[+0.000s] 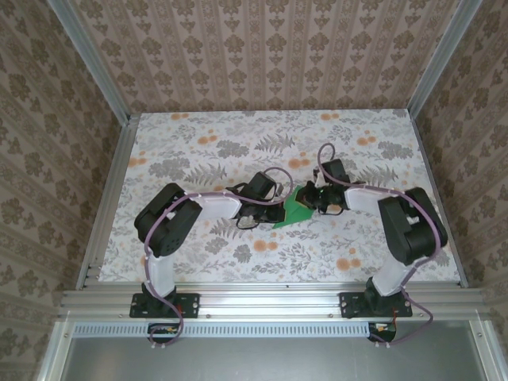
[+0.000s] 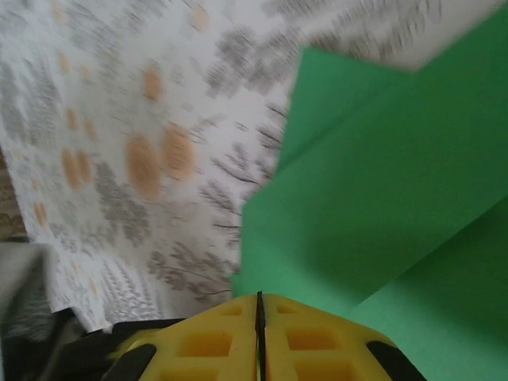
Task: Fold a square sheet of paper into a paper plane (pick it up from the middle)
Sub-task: Fourth fold the wing at the center of the table.
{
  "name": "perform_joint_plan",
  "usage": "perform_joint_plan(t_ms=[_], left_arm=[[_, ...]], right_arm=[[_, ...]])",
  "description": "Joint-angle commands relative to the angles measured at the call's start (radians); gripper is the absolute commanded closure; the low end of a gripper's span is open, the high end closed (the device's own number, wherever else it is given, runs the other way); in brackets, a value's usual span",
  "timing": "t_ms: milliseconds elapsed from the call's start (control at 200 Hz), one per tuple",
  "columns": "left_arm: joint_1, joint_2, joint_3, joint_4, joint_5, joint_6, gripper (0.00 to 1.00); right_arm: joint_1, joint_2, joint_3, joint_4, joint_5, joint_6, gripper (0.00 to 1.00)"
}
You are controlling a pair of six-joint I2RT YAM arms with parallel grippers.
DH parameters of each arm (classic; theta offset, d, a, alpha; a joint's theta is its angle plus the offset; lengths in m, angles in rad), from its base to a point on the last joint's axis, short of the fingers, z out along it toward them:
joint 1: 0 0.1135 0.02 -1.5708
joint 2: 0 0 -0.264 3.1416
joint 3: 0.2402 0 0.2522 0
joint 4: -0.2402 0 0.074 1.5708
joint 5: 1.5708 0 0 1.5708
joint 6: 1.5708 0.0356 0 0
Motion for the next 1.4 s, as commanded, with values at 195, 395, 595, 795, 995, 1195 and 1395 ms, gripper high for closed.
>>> perform_joint_plan(t_ms=[195, 395, 595, 795, 995, 1195, 1395], left_arm=[[0.017, -0.024, -0.021, -0.105, 0.041, -0.008, 1.00], [0.042, -0.027, 0.010, -0.015, 0.162, -0.017, 0.94], [0.047, 0.037, 0.065, -0.012, 0.198, -0.018, 0.93], [0.045, 0.063, 0.070, -0.075, 0.177, 0.016, 0.92], [0.042, 0.054, 0.056, -0.182, 0.131, 0.090, 0.92], [0.045, 0.028, 0.019, -0.240, 0.090, 0.135, 0.93], [0.050, -0.006, -0.027, -0.246, 0.108, 0.162, 0.93]], right_arm=[[0.000, 0.106, 0.000, 0.019, -0.020, 0.042, 0.92], [0.001, 0.117, 0.027, -0.077, 0.020, 0.012, 0.91], [0.000, 0.132, 0.044, -0.117, 0.035, -0.002, 0.91], [0.000, 0.146, 0.054, -0.147, 0.048, -0.008, 0.91], [0.001, 0.156, 0.076, -0.204, 0.082, -0.025, 0.91], [0.001, 0.166, 0.097, -0.271, 0.131, -0.050, 0.91], [0.001, 0.193, 0.119, -0.309, 0.154, -0.061, 0.91]])
